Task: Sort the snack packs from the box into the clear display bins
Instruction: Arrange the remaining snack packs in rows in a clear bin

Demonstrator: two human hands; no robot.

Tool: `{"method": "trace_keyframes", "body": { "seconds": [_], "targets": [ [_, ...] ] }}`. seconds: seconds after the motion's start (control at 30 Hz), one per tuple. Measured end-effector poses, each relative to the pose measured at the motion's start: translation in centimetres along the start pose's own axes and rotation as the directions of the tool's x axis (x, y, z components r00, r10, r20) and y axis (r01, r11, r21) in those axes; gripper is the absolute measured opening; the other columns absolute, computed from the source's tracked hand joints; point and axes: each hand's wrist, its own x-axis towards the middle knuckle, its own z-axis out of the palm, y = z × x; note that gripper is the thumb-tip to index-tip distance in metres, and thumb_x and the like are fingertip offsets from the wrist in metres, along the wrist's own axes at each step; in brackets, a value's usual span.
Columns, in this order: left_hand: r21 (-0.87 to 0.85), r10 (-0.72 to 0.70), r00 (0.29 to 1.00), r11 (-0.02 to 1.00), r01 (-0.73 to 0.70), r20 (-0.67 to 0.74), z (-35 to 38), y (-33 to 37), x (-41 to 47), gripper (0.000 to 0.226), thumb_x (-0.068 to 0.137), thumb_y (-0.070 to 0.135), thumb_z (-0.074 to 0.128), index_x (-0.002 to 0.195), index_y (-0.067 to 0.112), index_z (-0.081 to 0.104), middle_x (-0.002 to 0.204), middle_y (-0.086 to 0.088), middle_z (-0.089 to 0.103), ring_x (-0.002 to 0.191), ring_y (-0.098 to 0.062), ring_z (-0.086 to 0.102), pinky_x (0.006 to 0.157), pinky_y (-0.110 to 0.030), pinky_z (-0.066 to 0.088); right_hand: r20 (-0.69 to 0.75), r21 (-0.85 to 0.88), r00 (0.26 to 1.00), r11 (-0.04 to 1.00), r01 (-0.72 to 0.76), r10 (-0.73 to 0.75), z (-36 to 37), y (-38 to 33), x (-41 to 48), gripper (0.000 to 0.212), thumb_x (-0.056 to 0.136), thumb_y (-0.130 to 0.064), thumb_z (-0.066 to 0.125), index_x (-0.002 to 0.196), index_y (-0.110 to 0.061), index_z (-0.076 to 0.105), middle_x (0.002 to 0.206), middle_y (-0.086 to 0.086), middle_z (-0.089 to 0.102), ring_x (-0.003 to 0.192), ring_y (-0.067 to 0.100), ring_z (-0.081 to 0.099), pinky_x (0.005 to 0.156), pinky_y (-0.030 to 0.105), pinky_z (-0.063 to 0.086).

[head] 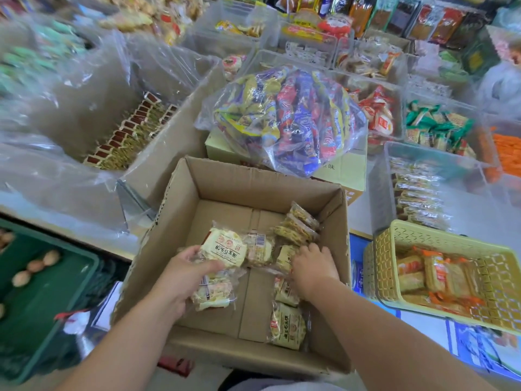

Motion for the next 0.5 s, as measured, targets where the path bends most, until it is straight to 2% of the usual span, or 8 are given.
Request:
{"method": "trace_keyframes", "body": {
  "seconds": [0.13,0.2,0.23,0.3,0.37,0.43,0.5],
  "targets": [
    [-0.160,-0.012,0.997,0.987,0.024,0.075,-0.2,0.2,-3.2,0.050,0.075,0.011,0.085,0.122,0.015,0.067,0.106,-0.009,0.079,0.089,-0.026,0.078,0.061,-0.035,0.061,0.043,0.195,0.999,0.981,0.017,-0.026,0.9,-0.4,0.2,0.076,0.087,-0.037,0.066,0.151,-0.027,0.027,0.147,0.010,0.040,0.133,0.033,0.040,0.104,0.048,0.040],
    [-0.220,-0.005,0.994,0.975,0.029,0.110,-0.3,0.4,-4.4,0.046,0.074,0.013,0.082,0.118,0.017,0.069,0.108,-0.011,0.079,0.093,-0.030,0.078,0.067,-0.040,0.062,0.092,0.250,0.995,0.968,0.015,-0.039,1.1,-0.7,0.6,0.085,0.090,-0.038,0.063,0.157,-0.035,0.011,0.159,0.013,0.025,0.143,0.039,0.029,0.110,0.051,0.037],
    [-0.242,0.000,0.993,0.970,0.029,0.119,-0.4,0.4,-4.9,0.047,0.073,0.015,0.082,0.118,0.018,0.070,0.110,-0.013,0.078,0.097,-0.032,0.077,0.074,-0.044,0.061,0.108,0.264,0.993,0.964,0.018,-0.048,1.2,-0.9,0.7,0.082,0.093,-0.036,0.060,0.157,-0.038,0.009,0.163,0.013,0.017,0.147,0.041,0.022,0.112,0.054,0.035],
    [-0.282,0.005,0.992,0.959,0.031,0.124,-0.6,0.4,-5.5,0.052,0.069,0.018,0.083,0.119,0.019,0.070,0.112,-0.015,0.077,0.102,-0.037,0.075,0.087,-0.052,0.059,0.130,0.282,0.989,0.959,0.025,-0.064,1.5,-1.6,0.9,0.070,0.094,-0.019,0.054,0.152,-0.039,0.020,0.164,0.014,0.010,0.148,0.047,0.016,0.110,0.056,0.037],
    [-0.303,0.012,0.994,0.953,0.022,0.112,-0.9,0.5,-5.9,0.054,0.068,0.019,0.084,0.120,0.019,0.070,0.114,-0.016,0.077,0.105,-0.039,0.074,0.094,-0.058,0.056,0.131,0.297,0.990,0.955,0.020,-0.061,1.6,-2.3,0.8,0.069,0.088,0.002,0.050,0.145,-0.033,0.031,0.160,0.015,0.011,0.143,0.049,0.021,0.105,0.054,0.045],
    [-0.312,0.029,0.996,0.950,-0.001,0.086,-0.9,0.5,-6.1,0.053,0.069,0.018,0.083,0.119,0.018,0.070,0.114,-0.017,0.076,0.103,-0.039,0.074,0.092,-0.057,0.057,0.088,0.316,0.994,0.948,0.028,-0.059,1.4,-2.6,0.6,0.069,0.084,0.010,0.050,0.139,-0.029,0.037,0.153,0.015,0.021,0.135,0.044,0.032,0.099,0.049,0.050],
    [-0.332,0.046,0.997,0.943,-0.024,0.058,-0.7,0.5,-6.2,0.051,0.069,0.018,0.083,0.118,0.018,0.070,0.113,-0.016,0.077,0.100,-0.037,0.076,0.083,-0.050,0.060,0.020,0.361,0.998,0.931,0.055,-0.067,0.9,-2.7,0.5,0.061,0.082,0.009,0.053,0.130,-0.027,0.042,0.141,0.014,0.035,0.125,0.038,0.040,0.092,0.046,0.052]
  ]
}}
